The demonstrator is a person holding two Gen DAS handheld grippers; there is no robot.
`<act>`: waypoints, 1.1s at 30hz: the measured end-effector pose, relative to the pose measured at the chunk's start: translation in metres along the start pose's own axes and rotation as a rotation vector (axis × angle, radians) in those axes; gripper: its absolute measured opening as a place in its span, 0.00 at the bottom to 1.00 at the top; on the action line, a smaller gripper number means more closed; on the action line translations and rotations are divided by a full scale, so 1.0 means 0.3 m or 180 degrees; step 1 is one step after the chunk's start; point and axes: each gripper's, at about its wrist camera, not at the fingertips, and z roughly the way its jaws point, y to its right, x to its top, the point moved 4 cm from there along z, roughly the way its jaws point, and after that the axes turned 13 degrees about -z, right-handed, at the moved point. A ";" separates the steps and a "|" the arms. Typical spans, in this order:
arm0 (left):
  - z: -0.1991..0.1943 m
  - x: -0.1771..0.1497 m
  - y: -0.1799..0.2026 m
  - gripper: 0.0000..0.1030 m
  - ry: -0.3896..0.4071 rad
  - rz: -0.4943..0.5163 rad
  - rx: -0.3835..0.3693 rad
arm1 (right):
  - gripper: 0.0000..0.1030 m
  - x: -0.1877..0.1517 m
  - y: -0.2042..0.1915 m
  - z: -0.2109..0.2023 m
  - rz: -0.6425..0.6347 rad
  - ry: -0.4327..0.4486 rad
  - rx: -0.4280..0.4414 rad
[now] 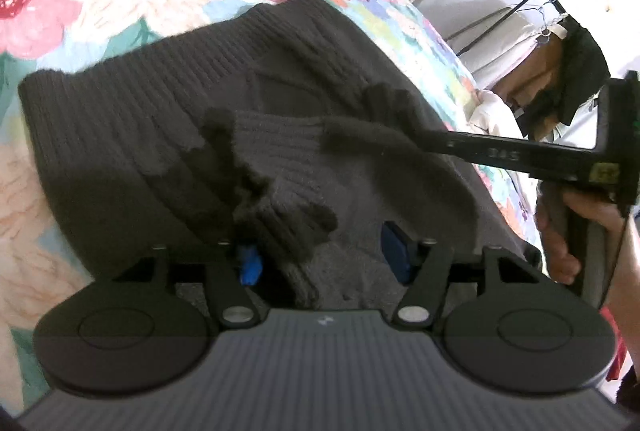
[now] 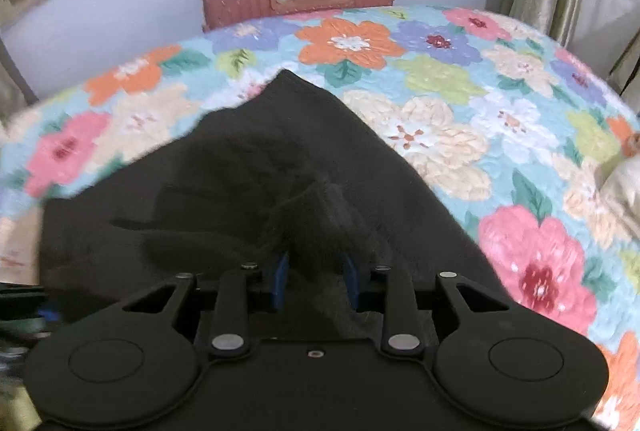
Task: Fold clothes
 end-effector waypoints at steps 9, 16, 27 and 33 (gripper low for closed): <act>-0.021 0.012 0.012 0.17 0.0105 0.0079 0.0007 | 0.07 0.055 0.187 -0.001 0.0009 -0.0020 -0.0148; 0.009 0.005 -0.031 0.21 -0.0001 -0.0105 0.0045 | 0.11 0.077 0.321 0.012 0.0227 -0.0489 -0.0401; 0.013 -0.006 -0.008 0.08 0.0134 -0.0041 0.0057 | 0.10 -0.185 0.262 0.011 0.0839 -0.0380 0.0247; -0.111 0.026 0.027 0.08 0.0287 -0.0135 -0.0318 | 0.11 -0.174 0.341 -0.071 0.1288 0.0434 0.1609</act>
